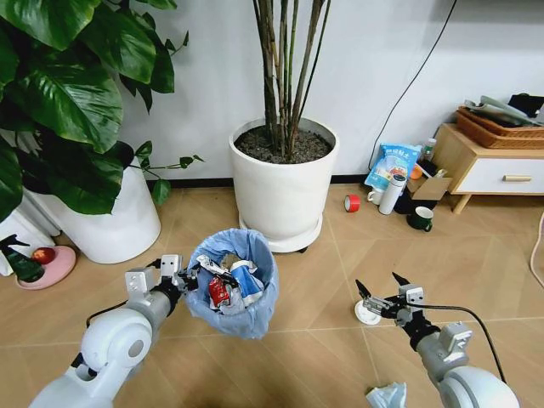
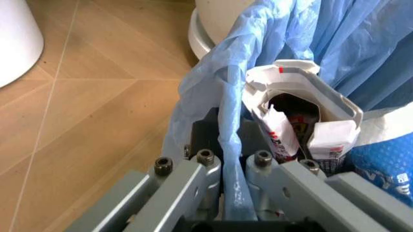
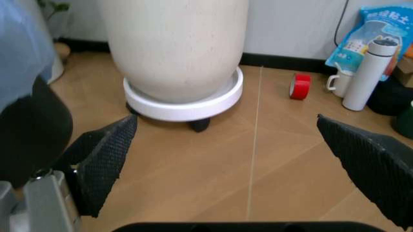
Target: Pick up the trash bin and place the garbage on the floor into it.
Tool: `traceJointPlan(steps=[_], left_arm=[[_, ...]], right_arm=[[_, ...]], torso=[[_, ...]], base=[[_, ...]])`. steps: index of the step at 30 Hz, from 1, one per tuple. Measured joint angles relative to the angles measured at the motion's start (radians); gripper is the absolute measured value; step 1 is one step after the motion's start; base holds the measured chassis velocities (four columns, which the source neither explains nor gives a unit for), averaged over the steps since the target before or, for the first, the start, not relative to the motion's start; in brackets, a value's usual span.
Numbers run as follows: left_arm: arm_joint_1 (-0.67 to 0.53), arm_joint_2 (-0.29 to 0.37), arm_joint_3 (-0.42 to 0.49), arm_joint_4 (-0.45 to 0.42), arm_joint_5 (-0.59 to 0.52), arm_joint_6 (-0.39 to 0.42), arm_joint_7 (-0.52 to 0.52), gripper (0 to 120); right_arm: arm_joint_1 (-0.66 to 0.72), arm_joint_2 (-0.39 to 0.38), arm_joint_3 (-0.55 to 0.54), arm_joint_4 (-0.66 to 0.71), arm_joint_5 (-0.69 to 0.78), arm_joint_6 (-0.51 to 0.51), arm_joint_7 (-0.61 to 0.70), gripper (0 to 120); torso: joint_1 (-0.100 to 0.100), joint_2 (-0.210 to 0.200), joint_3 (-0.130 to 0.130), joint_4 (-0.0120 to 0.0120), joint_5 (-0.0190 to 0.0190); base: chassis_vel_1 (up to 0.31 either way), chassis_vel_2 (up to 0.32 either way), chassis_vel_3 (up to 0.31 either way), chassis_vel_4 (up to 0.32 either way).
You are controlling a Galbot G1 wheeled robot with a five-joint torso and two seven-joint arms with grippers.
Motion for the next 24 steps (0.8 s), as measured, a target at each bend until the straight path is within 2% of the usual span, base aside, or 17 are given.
traceJointPlan(steps=[1, 3, 5, 6, 8, 9, 11, 17, 24], left_arm=[[0.0, 0.0, 0.0, 0.0, 0.0, 0.0, 0.0, 0], [0.0, -0.003, 0.001, 0.0, 0.006, 0.0, 0.005, 0], [0.0, -0.004, 0.001, 0.0, 0.008, 0.0, 0.006, 0], [0.0, -0.008, 0.002, 0.0, 0.011, -0.001, 0.009, 0], [0.0, -0.01, 0.002, 0.0, 0.013, -0.001, 0.011, 0], [0.0, -0.014, 0.004, 0.0, 0.016, -0.001, 0.013, 0], [-0.001, -0.022, 0.007, 0.0, 0.023, -0.001, 0.018, 0], [0.003, -0.039, 0.011, -0.001, 0.037, -0.002, 0.024, 0], [0.014, -0.049, 0.011, -0.006, 0.05, -0.004, 0.03, 0]], right_arm=[[0.0, 0.0, 0.0, 0.0, 0.0, 0.0, 0.0, 100], [-0.021, -0.044, 0.072, -0.044, 0.0, 0.037, -0.133, 100], [-0.024, -0.051, 0.083, -0.053, -0.001, 0.048, -0.159, 100], [-0.041, -0.084, 0.129, -0.092, -0.005, 0.098, -0.274, 100], [-0.049, -0.099, 0.146, -0.107, -0.006, 0.116, -0.315, 100], [-0.069, -0.127, 0.173, -0.135, -0.009, 0.144, -0.38, 100], [-0.096, -0.159, 0.187, -0.175, -0.017, 0.183, -0.424, 100], [-0.156, -0.205, 0.186, -0.31, -0.086, 0.267, -0.474, 100], [-0.19, -0.19, 0.14, -0.423, -0.167, 0.308, -0.483, 100]], torso=[[0.0, 0.0, 0.0, 0.0, 0.0], [0.0, 0.0, 0.0, -0.0001, -0.0003], [0.0, 0.0, 0.0, -0.0001, -0.0004], [0.0, 0.0, 0.0, 0.0, -0.0005], [0.0, 0.0, 0.0, 0.0, -0.0006], [0.0, 0.0, 0.0, 0.0001, -0.0007], [0.0, 0.0, 0.0, 0.0001, -0.0006], [0.0, 0.0, 0.0, 0.0, -0.0004], [0.0, 0.0, 0.0, -0.0001, -0.0005]], base=[[-0.026, -0.061, 0.035, 0.068], [-0.022, -0.031, 0.014, 0.009], [0.0, 0.0, 0.0, 0.0], [0.0, 0.0, 0.0, 0.0], [0.0, 0.0, 0.0, 0.0], [0.0, 0.0, 0.0, 0.0], [0.0, 0.0, 0.0, 0.0], [0.0, 0.0, 0.0, 0.0], [0.0, 0.0, 0.0, 0.0]])
